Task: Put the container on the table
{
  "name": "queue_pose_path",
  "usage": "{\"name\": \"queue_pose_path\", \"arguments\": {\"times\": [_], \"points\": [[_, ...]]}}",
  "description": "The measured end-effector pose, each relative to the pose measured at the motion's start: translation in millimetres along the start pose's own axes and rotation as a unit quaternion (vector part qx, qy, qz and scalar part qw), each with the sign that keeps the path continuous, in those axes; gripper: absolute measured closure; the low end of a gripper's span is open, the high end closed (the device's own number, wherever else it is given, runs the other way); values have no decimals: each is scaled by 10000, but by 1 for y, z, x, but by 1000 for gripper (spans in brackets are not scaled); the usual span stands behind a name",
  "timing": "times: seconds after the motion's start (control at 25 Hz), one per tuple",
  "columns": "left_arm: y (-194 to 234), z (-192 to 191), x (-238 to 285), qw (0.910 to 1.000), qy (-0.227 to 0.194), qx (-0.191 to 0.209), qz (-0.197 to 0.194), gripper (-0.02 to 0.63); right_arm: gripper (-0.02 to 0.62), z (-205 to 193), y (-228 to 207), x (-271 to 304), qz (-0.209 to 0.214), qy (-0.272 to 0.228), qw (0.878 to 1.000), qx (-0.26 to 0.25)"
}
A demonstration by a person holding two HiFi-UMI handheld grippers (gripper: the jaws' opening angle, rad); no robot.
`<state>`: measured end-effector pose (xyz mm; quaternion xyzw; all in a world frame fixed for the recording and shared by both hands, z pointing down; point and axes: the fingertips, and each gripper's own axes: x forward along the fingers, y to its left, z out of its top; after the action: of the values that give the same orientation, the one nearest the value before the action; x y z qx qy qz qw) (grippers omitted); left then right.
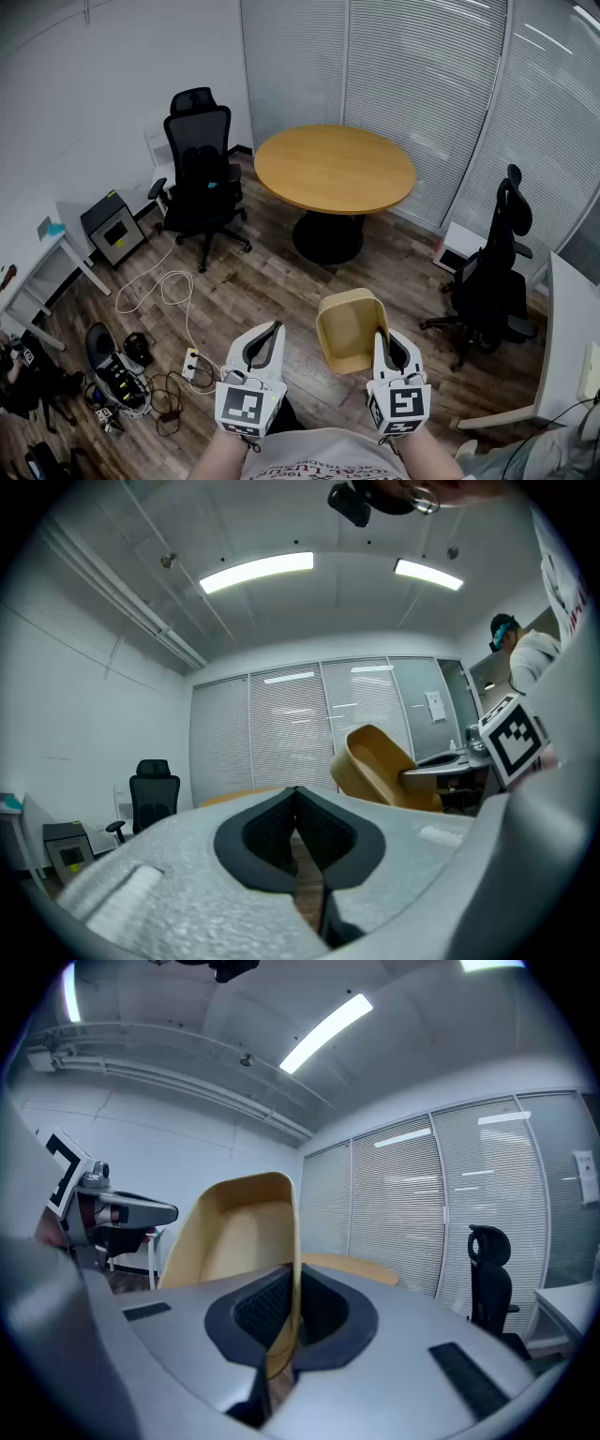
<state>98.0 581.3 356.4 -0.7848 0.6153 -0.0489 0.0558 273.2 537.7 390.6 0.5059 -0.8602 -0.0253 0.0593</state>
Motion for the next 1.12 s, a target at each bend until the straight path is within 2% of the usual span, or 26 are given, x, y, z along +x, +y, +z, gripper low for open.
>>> {"name": "queue_pose_path", "arguments": {"times": [0.28, 0.72, 1.12], "points": [[8, -6, 5, 10000, 46, -66, 22, 600, 584, -4, 1, 9, 26, 77, 10000, 1], [25, -24, 19, 9994, 278, -212, -47, 600, 584, -19, 6, 35, 100, 252, 9989, 376], [96, -37, 81, 9990, 294, -318, -127, 600, 584, -16, 15, 125, 15, 360, 9980, 522]]}}
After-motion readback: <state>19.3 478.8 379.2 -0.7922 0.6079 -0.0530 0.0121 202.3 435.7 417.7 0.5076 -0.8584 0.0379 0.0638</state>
